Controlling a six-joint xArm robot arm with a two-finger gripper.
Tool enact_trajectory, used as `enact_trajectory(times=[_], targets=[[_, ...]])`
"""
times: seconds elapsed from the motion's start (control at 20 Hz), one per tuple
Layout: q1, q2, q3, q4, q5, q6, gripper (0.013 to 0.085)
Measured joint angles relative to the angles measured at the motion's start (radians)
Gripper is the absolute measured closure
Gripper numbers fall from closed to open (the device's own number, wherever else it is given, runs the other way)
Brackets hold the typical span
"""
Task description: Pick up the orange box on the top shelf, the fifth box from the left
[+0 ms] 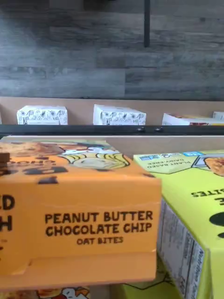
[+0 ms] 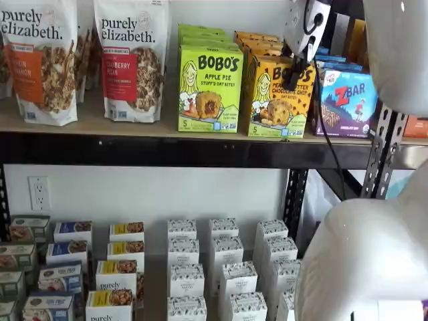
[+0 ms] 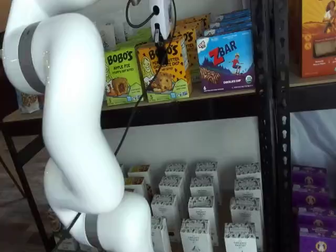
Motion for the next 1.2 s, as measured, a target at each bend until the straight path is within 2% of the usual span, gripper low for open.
enact_trajectory(times=[0.15, 0.35, 0.9, 1.2], targets=[[0.000, -0.001, -0.002, 0.004, 0.004, 0.001, 0.0650], [0.006, -0.001, -0.005, -0.008, 0.009, 0.006, 0.0650], [0.008, -0.009, -0.015, 0.000, 0.035, 0.013, 0.0650], [0.015, -0.011, -0.022, -0.016, 0.048, 0.019, 0.0650]])
